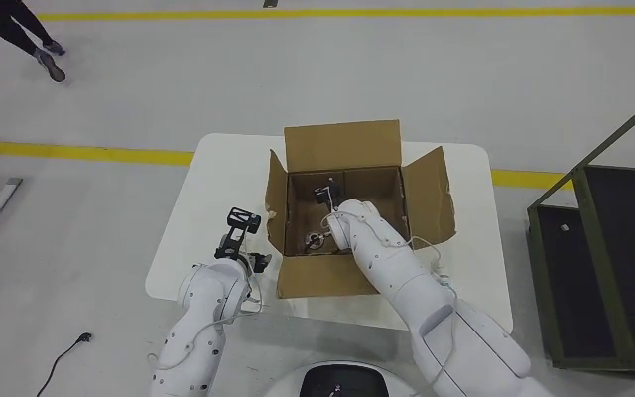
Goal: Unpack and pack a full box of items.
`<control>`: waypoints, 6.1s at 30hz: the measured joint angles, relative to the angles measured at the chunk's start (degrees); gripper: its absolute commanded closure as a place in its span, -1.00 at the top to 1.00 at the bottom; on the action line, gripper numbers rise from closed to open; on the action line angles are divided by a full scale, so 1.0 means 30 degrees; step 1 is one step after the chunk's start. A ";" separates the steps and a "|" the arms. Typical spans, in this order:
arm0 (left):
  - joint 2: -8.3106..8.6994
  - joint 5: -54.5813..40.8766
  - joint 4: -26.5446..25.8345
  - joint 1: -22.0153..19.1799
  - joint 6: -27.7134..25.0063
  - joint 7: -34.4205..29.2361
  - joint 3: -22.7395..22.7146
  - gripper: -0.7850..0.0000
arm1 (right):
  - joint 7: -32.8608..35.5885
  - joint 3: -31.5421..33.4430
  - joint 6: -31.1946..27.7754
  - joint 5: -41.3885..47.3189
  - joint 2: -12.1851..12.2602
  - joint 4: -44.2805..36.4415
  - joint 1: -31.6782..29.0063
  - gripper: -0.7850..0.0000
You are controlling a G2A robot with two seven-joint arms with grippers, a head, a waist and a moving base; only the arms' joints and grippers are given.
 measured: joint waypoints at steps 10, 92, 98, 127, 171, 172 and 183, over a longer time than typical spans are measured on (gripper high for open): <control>0.0000 0.0000 0.0000 0.0000 0.0000 0.0000 0.0000 1.00 | 0.0907 0.0646 -0.0491 -0.0771 0.0841 -0.3059 -0.0846 -1.00; 0.0000 0.0000 0.0000 0.0000 0.0000 0.0000 0.0000 1.00 | 0.5256 0.2332 0.0484 -0.4482 0.1865 -0.8589 -0.2664 -0.36; 0.0000 0.0000 0.0000 0.0000 0.0000 0.0000 0.0000 1.00 | 0.4972 0.2906 0.0343 -0.3701 0.1915 -0.8113 -0.3008 -0.22; 0.0000 0.0000 0.0000 0.0000 0.0000 0.0000 0.0000 1.00 | 0.2706 0.2494 0.0093 -0.2203 0.1086 -0.3736 -0.1966 -0.04; 0.0000 0.0000 0.0000 0.0000 0.0000 0.0000 0.0000 1.00 | 0.0884 0.2038 0.0588 -0.0875 -0.0079 0.0836 -0.0110 -1.00; 0.0000 0.0000 0.0000 0.0000 0.0000 0.0000 0.0000 1.00 | 0.0859 0.2039 0.0582 -0.0869 -0.0083 0.0855 -0.0072 -1.00; 0.0000 0.0000 0.0000 0.0000 0.0000 0.0000 0.0000 1.00 | 0.0517 0.2060 0.0282 -0.0669 -0.0143 0.0710 0.0079 -1.00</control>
